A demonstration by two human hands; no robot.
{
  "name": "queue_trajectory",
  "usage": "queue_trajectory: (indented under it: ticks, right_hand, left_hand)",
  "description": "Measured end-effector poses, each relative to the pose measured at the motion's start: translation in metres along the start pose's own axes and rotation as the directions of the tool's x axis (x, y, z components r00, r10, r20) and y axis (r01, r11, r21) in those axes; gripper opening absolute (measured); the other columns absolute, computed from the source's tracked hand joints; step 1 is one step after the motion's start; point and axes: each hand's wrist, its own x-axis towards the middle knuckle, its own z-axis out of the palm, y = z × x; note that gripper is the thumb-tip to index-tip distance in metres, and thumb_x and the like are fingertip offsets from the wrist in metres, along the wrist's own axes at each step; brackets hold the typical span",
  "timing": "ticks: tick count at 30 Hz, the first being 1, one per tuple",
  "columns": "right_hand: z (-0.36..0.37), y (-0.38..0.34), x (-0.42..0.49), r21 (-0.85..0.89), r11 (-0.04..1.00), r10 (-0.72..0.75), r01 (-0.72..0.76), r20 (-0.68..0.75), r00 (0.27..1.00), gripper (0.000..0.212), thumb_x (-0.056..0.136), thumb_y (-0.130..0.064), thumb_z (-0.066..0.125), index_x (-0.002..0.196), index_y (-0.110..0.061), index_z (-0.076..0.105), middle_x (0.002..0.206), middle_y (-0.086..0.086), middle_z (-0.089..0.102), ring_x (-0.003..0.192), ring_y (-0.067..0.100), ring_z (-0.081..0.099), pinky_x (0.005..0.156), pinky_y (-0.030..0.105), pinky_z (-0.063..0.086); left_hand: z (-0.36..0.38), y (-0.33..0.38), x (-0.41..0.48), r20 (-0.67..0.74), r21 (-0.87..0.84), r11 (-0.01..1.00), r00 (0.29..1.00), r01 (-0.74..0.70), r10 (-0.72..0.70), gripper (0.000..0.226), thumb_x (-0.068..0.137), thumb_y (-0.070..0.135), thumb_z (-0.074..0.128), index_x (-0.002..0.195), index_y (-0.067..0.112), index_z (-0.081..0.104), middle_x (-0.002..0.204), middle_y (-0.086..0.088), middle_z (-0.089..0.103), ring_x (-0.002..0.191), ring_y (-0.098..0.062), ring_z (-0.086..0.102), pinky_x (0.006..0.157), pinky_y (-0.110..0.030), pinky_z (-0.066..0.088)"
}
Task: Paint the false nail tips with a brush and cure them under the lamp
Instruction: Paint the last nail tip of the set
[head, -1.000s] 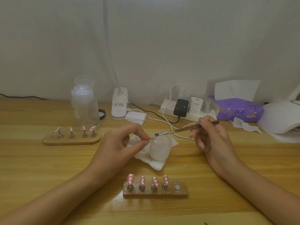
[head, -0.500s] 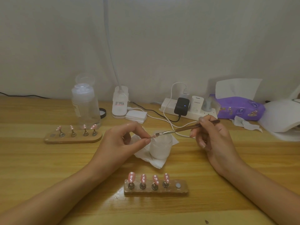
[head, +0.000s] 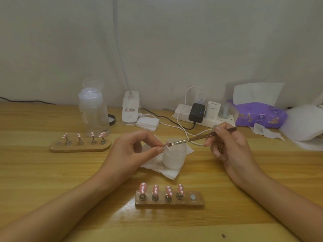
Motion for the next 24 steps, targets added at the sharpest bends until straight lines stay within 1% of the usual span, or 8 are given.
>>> queue_trajectory:
  ticks: [4,6,9,11,13,17,21,24]
  right_hand:
    - [-0.0006,-0.0015,-0.0005,0.017,1.000,-0.015,0.015,0.007,1.000,0.022,0.081,-0.038,0.059,0.080,-0.017,0.053,0.066,0.007,0.069,0.040,0.010,0.044,0.040,0.020,0.029]
    - [0.0004,-0.0009,-0.0012,-0.009,1.000,-0.012,0.012,0.016,1.000,0.020,0.085,-0.036,0.057,0.079,-0.017,0.053,0.065,0.007,0.069,0.040,0.010,0.044,0.039,0.019,0.030]
    - [-0.0005,-0.0006,-0.0004,0.004,1.000,-0.005,0.005,-0.019,1.000,0.018,0.088,-0.032,0.056,0.079,-0.016,0.052,0.063,0.007,0.068,0.039,0.010,0.042,0.039,0.019,0.027]
    - [-0.0005,-0.0019,-0.0002,0.018,1.000,-0.016,0.016,-0.009,1.000,0.021,0.084,-0.036,0.057,0.081,-0.016,0.052,0.065,0.006,0.069,0.040,0.010,0.044,0.040,0.020,0.028]
    - [0.0008,-0.0027,-0.0011,-0.003,1.000,-0.015,0.015,0.018,1.000,0.021,0.085,-0.036,0.057,0.082,-0.016,0.053,0.067,0.007,0.070,0.041,0.010,0.046,0.040,0.019,0.031]
    - [0.0000,-0.0007,-0.0002,-0.012,1.000,0.017,-0.018,-0.033,0.999,0.019,0.095,-0.026,0.054,0.079,-0.015,0.053,0.063,0.007,0.067,0.039,0.009,0.042,0.039,0.019,0.027]
    - [0.0017,-0.0035,-0.0015,0.017,1.000,-0.006,0.006,0.004,1.000,0.022,0.083,-0.036,0.057,0.082,-0.014,0.053,0.068,0.008,0.071,0.042,0.011,0.050,0.038,0.018,0.034]
    - [0.0014,-0.0016,-0.0016,-0.024,1.000,0.005,-0.005,-0.009,1.000,0.018,0.089,-0.031,0.056,0.079,-0.015,0.054,0.066,0.009,0.070,0.042,0.012,0.049,0.037,0.017,0.033]
  left_hand:
    - [-0.0004,-0.0001,0.0003,-0.002,-0.008,1.000,1.000,0.011,-0.011,0.021,0.072,0.047,0.070,0.081,0.030,0.074,0.073,0.023,0.067,0.052,-0.002,0.040,0.050,-0.011,0.037]
    - [-0.0004,-0.0002,0.0002,-0.001,-0.014,1.000,1.000,0.014,-0.014,0.022,0.071,0.048,0.070,0.081,0.029,0.074,0.074,0.022,0.068,0.053,-0.002,0.039,0.050,-0.011,0.037]
    - [-0.0003,0.0002,0.0006,0.000,-0.015,1.000,1.000,0.018,-0.018,0.024,0.070,0.050,0.070,0.081,0.030,0.074,0.077,0.021,0.070,0.053,-0.002,0.041,0.050,-0.012,0.038]
    - [-0.0006,0.0006,0.0006,0.005,-0.017,1.000,1.000,0.018,-0.018,0.025,0.069,0.052,0.069,0.081,0.030,0.074,0.076,0.022,0.069,0.054,-0.002,0.042,0.050,-0.012,0.038]
    - [-0.0005,0.0005,0.0009,0.004,-0.021,1.000,1.000,0.014,-0.014,0.025,0.070,0.051,0.069,0.081,0.030,0.074,0.073,0.023,0.067,0.053,-0.002,0.041,0.050,-0.012,0.037]
    - [-0.0003,0.0007,0.0001,-0.001,-0.011,1.000,1.000,0.010,-0.010,0.022,0.071,0.050,0.070,0.080,0.030,0.074,0.070,0.024,0.066,0.052,-0.002,0.040,0.050,-0.011,0.036]
    - [-0.0011,0.0006,0.0000,-0.003,-0.013,1.000,1.000,0.002,-0.002,0.023,0.071,0.052,0.069,0.080,0.032,0.074,0.067,0.025,0.064,0.053,-0.001,0.040,0.050,-0.011,0.036]
    - [-0.0007,0.0005,-0.0004,0.000,-0.011,1.000,1.000,-0.004,0.004,0.024,0.070,0.053,0.069,0.080,0.031,0.074,0.065,0.026,0.063,0.052,-0.002,0.040,0.050,-0.011,0.036]
